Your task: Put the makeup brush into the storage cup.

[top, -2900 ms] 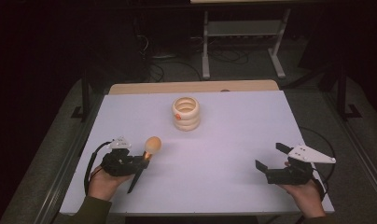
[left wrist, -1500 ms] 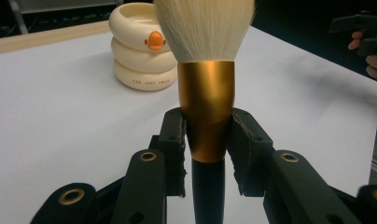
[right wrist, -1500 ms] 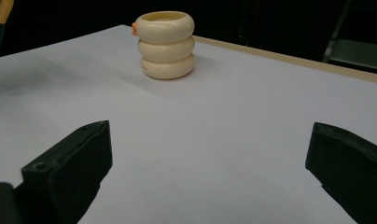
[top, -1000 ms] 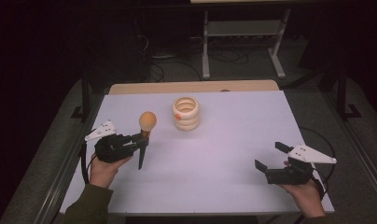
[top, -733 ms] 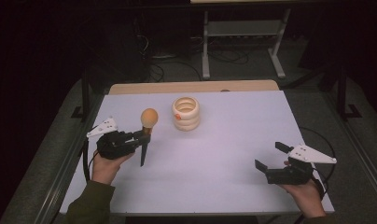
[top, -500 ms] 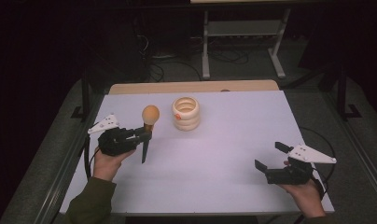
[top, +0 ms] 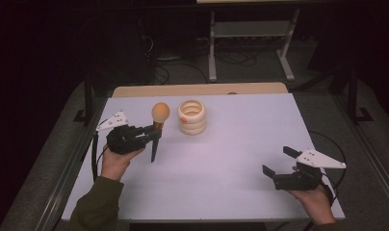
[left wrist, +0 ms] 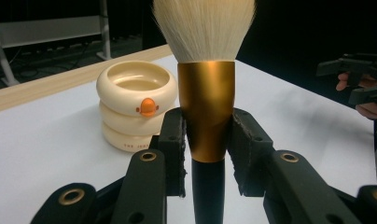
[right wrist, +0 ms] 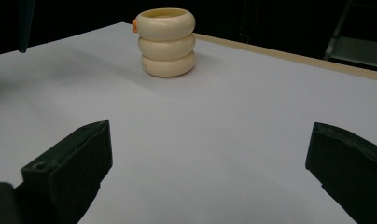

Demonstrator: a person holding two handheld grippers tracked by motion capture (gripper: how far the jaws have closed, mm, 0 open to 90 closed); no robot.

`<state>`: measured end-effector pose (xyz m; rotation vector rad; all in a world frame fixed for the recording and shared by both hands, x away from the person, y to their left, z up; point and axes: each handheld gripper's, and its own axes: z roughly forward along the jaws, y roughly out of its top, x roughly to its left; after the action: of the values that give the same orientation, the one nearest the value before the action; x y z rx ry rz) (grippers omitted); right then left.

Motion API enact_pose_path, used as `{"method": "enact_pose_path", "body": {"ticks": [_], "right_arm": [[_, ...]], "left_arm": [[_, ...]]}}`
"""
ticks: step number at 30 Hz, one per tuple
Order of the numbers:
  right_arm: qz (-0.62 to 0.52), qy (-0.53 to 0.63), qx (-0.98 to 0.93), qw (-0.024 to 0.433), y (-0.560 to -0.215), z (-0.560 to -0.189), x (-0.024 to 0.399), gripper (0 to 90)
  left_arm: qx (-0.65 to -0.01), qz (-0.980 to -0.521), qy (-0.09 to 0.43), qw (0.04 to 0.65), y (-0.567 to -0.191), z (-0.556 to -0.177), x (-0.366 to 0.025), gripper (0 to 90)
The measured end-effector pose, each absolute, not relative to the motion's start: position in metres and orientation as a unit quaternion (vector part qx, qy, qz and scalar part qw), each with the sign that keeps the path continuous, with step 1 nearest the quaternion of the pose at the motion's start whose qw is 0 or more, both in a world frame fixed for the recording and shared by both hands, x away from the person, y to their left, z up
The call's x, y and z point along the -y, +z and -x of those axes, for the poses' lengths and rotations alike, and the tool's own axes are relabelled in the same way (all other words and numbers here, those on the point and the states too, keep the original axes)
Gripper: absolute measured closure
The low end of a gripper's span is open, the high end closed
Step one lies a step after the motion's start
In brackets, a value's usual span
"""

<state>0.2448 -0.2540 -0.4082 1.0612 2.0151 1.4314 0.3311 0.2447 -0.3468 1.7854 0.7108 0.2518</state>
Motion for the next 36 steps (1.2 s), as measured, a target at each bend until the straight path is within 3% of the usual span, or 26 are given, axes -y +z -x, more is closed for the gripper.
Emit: {"method": "enact_pose_path", "body": {"ticks": [36], "right_arm": [[-0.382,0.523,-0.729,0.222,-0.407,-0.246,0.253,0.0]], "left_arm": [[-0.279,-0.760,0.115,0.575,-0.327,-0.379,-0.211,67.9]]}}
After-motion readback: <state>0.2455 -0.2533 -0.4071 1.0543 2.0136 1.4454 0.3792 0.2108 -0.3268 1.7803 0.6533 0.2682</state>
